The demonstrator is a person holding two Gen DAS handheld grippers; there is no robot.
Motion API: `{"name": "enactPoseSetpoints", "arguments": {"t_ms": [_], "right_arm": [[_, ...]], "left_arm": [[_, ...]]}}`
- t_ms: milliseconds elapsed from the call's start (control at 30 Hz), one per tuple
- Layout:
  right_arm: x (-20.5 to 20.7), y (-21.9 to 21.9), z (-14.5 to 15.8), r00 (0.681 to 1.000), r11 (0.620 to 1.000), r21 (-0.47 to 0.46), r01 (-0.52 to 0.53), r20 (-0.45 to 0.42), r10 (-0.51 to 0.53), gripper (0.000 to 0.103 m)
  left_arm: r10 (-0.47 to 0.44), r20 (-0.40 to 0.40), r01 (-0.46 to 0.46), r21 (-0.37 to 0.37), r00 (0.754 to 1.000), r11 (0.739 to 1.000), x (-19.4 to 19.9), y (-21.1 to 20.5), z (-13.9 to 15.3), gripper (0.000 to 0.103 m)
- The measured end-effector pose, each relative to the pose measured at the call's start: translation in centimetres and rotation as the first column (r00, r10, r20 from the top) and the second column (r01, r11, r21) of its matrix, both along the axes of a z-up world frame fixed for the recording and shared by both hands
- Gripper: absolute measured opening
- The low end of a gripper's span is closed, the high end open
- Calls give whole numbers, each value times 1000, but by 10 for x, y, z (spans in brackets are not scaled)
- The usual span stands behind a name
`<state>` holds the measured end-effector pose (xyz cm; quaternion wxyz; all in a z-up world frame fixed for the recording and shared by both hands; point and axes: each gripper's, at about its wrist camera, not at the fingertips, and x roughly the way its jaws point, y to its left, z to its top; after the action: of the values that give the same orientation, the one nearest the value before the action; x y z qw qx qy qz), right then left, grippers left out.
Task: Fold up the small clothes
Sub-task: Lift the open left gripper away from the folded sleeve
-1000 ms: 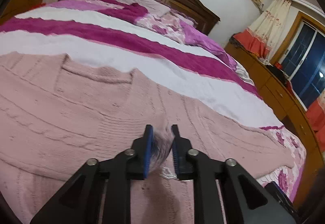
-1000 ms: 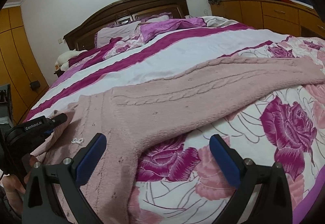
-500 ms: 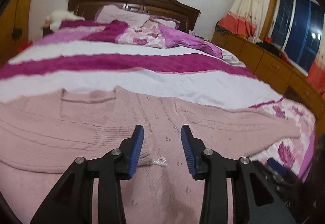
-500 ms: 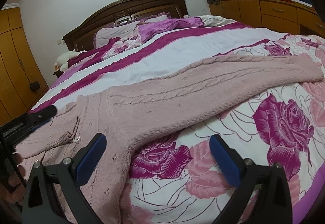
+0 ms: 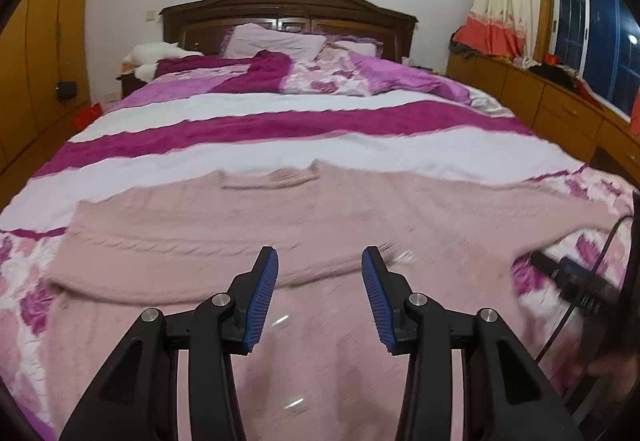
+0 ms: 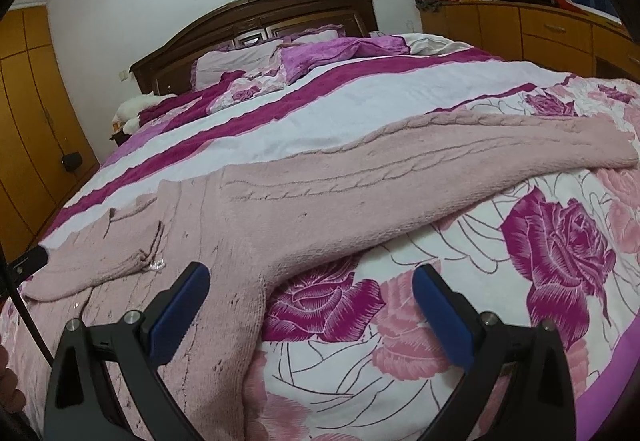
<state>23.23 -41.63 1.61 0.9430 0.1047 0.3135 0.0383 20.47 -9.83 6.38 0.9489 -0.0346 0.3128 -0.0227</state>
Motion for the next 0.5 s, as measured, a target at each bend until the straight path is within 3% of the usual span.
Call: {"name": "enactPoseSetpoints", "arguments": {"t_ms": [500], "right_arm": [[-17,-11,-3,1000,1000,-17,3,-11,-4,103]], "left_arm": [[190,-83,-187,43,978,981,-72,130,-40,20]]}}
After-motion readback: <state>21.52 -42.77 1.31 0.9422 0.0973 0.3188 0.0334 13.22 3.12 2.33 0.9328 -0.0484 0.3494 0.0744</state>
